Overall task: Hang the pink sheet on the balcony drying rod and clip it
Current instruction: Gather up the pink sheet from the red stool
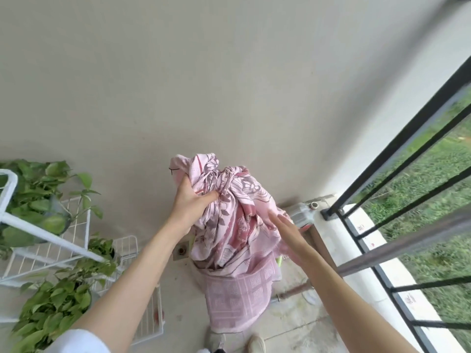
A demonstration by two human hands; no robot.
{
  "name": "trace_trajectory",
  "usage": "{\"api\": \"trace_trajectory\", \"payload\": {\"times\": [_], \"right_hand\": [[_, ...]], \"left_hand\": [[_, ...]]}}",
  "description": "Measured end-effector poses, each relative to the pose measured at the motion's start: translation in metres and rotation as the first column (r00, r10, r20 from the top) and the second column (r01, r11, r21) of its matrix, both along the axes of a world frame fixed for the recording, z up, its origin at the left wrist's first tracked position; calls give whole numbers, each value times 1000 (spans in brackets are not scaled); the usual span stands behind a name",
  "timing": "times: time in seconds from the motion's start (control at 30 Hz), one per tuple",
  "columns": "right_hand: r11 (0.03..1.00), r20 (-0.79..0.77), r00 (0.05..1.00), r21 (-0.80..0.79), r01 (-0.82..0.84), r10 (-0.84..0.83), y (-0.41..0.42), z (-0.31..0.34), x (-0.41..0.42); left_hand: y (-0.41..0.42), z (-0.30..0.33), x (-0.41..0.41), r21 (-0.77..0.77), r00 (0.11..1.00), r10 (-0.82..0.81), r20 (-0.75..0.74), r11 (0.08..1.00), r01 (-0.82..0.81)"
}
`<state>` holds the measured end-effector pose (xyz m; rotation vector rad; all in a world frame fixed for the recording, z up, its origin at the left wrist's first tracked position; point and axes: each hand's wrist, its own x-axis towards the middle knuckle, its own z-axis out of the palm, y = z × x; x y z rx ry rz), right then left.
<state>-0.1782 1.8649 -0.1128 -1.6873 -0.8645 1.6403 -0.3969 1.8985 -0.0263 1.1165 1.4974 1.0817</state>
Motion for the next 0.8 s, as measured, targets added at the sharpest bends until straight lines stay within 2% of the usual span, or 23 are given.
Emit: {"api": "trace_trajectory", "payload": {"times": [0.07, 0.17, 0.23, 0.3, 0.37, 0.47, 0.57, 0.67, 0.8], "right_hand": [[985, -93, 995, -164, -49, 34, -16, -8, 1], [961, -102, 995, -273, -29, 1, -43, -19, -2], [910, -133, 982, -409, 71, -136, -58, -26, 0], [803, -300, 891, -586, 110, -342, -68, -37, 3], [771, -396, 801, -625, 124, -450, -68, -41, 4], [834, -383, 801, -497, 241, -460, -53, -29, 2], [917, -389, 837, -263, 300, -386, -30, -2, 2], [960, -483, 834, -58, 273, -266, -10, 39, 6], [958, -452, 890, 222, 183, -65, 8, 97, 4]], "left_hand": [[-2, 2, 0, 2, 999, 49, 9, 999, -49], [-1, 5, 1, -31, 993, 112, 41, 993, -111], [3, 8, 3, -47, 991, 125, 53, 991, -123], [7, 14, 6, -28, 990, 126, 62, 992, -125], [10, 19, 9, 1, 990, 113, 84, 994, -114], [16, 21, 13, 20, 992, 87, 89, 996, -89], [20, 24, 16, 38, 998, 61, 30, 997, -62], [28, 33, 18, 60, 999, 43, 34, 997, -45], [42, 61, 21, 120, 997, -33, 64, 992, 25]]}}
